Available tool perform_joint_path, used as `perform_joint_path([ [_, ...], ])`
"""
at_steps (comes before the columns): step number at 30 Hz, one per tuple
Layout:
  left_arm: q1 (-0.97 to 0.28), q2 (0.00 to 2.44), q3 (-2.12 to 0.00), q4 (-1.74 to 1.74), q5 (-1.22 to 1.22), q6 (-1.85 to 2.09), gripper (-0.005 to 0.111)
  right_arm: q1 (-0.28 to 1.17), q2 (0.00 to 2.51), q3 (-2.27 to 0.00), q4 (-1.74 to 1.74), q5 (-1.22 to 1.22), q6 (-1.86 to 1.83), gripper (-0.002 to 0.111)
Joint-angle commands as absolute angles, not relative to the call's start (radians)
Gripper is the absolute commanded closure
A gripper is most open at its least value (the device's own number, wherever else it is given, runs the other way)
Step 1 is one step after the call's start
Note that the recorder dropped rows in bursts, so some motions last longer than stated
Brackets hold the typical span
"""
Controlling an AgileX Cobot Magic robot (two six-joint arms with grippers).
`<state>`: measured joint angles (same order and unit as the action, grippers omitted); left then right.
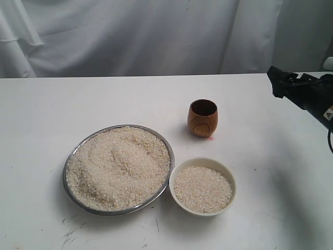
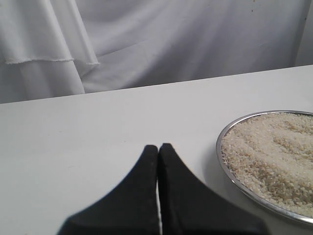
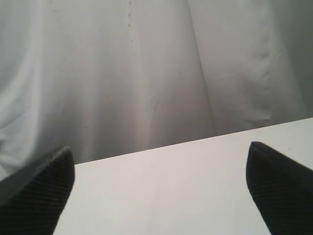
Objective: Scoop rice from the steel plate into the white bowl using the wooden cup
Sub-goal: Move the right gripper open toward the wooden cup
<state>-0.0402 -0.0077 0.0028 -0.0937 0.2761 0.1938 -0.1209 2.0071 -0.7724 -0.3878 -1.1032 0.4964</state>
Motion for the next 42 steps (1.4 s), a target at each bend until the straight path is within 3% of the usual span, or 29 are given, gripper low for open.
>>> perform_joint_path([
  [1, -0.047, 0.0, 0.0, -0.095, 0.266, 0.189, 0.107, -0.128, 2.003, -0.776, -0.381, -1.119, 0.501, 0.022],
  [9, -0.047, 0.0, 0.0, -0.095, 0.266, 0.191, 0.107, -0.128, 2.021, -0.791, -0.502, -1.119, 0.183, 0.022],
  [20, -0.047, 0.0, 0.0, -0.095, 0.266, 0.191, 0.107, -0.131, 2.188, -0.951, -0.953, -1.119, 0.194, 0.022],
  [42, -0.047, 0.0, 0.0, -0.095, 0.266, 0.192, 0.107, -0.127, 2.364, -1.062, -1.128, -1.174, 0.25, 0.022],
])
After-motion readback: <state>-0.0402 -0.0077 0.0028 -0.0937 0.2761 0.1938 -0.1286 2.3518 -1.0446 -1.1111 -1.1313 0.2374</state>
